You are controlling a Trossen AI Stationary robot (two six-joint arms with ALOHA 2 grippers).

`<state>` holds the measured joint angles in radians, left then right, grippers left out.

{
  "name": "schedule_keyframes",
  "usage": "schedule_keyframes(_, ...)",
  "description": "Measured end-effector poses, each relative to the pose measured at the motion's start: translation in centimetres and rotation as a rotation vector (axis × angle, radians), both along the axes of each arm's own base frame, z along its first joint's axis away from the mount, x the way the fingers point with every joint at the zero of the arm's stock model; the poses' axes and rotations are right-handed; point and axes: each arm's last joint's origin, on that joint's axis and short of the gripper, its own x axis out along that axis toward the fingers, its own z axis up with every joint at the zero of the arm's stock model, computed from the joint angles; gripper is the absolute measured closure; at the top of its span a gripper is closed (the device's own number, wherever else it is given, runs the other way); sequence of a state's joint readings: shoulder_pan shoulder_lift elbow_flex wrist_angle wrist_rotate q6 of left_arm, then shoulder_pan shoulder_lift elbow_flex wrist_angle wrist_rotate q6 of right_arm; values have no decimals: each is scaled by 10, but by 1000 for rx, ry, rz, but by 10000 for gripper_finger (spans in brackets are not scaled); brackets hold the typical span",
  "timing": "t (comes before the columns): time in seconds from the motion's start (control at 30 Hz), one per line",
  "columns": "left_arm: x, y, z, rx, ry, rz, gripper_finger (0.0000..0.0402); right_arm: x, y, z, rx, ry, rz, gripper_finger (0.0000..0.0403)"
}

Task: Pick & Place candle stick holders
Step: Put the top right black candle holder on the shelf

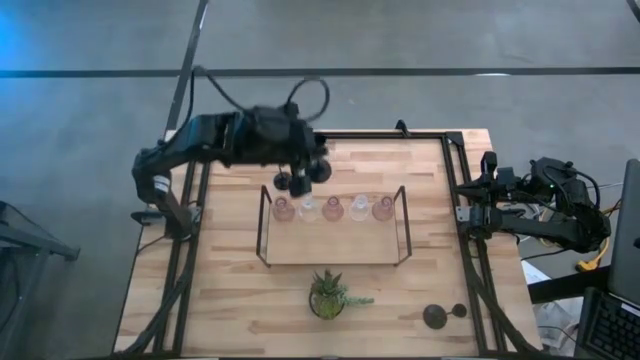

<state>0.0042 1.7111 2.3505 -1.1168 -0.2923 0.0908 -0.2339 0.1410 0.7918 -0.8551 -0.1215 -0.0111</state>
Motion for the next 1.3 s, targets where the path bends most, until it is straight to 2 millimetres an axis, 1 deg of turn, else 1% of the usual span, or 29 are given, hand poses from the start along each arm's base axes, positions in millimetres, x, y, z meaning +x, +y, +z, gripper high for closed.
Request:
schedule_keyframes(0.23, 2, -45, -7, -4, 12, -72, 387, 0, 0, 0, 0, 0, 0, 394)
schedule_keyframes(0.37, 5, -64, -11, 7, 4, -108, 387, 0, 0, 0, 0, 0, 0, 394)
schedule_keyframes(0.53, 2, -80, -12, -8, -2, -148, 387, 0, 0, 0, 0, 0, 0, 394)
schedule_keyframes(0.87, -19, -98, -1, -40, -44, -214, 387, 0, 0, 0, 0, 0, 1, 394)
schedule_keyframes(1.03, -23, -105, -1, -58, -43, -223, 387, 0, 0, 0, 0, 0, 0, 394)
schedule_keyframes(1.17, -13, -109, -14, -52, -20, -225, 387, 0, 0, 0, 0, 0, 0, 394)
schedule_keyframes(1.3, 6, -110, -40, -47, 44, -256, 387, 0, 0, 0, 0, 0, 0, 394)
